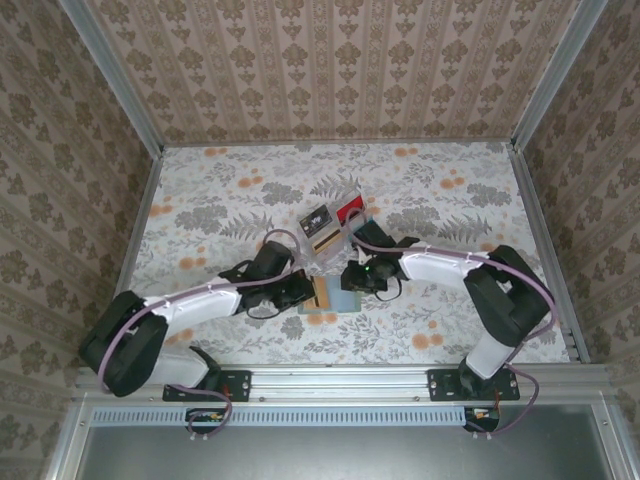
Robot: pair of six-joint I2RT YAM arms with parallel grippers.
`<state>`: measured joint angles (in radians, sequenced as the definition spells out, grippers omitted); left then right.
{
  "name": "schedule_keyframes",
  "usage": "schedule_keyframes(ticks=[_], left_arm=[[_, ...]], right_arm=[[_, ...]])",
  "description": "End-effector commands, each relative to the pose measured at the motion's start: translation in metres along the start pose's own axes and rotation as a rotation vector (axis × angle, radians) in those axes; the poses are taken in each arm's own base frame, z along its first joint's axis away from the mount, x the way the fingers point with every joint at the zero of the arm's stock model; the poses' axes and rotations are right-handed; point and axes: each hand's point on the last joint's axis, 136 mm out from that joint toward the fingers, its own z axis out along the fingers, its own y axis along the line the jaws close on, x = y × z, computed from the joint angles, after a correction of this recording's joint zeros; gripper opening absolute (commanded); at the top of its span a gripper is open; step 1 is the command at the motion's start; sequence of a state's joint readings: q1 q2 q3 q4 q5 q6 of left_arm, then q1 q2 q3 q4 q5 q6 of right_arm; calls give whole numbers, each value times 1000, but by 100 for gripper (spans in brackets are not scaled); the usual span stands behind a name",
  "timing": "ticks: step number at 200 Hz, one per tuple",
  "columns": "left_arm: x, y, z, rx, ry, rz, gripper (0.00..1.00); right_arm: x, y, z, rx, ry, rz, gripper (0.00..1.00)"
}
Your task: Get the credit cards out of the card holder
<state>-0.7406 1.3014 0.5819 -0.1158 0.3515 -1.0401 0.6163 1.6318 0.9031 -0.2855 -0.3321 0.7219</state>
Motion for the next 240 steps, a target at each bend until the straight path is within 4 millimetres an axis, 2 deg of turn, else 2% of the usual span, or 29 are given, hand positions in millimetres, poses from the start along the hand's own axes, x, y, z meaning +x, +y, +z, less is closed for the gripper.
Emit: schedule_keyframes(ticks=[1, 22, 43, 63, 81, 82, 115, 129, 170, 218, 240], left_arm=[[-2, 1, -23, -90, 1, 89, 0], [-10, -12, -43, -116, -14, 200, 0], [-24, -31, -58, -131, -44, 362, 0], [-40, -48, -68, -165, -75, 491, 0], [-54, -58, -73, -232, -87, 589, 0], [-55, -58, -74, -236, -87, 593, 0], [-72, -83, -80, -302, -87, 771, 0], [-76, -91, -80, -338, -68, 847, 0], [-95, -92, -68, -487, 6, 1000, 0], [-103, -99, -41, -495, 156, 1139, 0], [-116, -98, -32, -500, 185, 1136, 0]], right_arm=[[-23, 36, -36, -193, -90, -12, 43], [-34, 56, -62, -300, -130, -85, 49], [-48, 62, -85, -315, -201, -172, 57], [-61, 59, -103, -275, -260, -201, 68], [-69, 50, -108, -235, -279, -195, 74], [-69, 52, -113, -240, -292, -201, 75], [-68, 40, -131, -193, -360, -218, 94], [-68, 29, -137, -149, -393, -206, 99], [-68, -6, -149, -5, -448, -151, 100], [-46, -36, -136, 51, -382, -45, 100], [-36, -45, -133, 65, -354, -20, 100]])
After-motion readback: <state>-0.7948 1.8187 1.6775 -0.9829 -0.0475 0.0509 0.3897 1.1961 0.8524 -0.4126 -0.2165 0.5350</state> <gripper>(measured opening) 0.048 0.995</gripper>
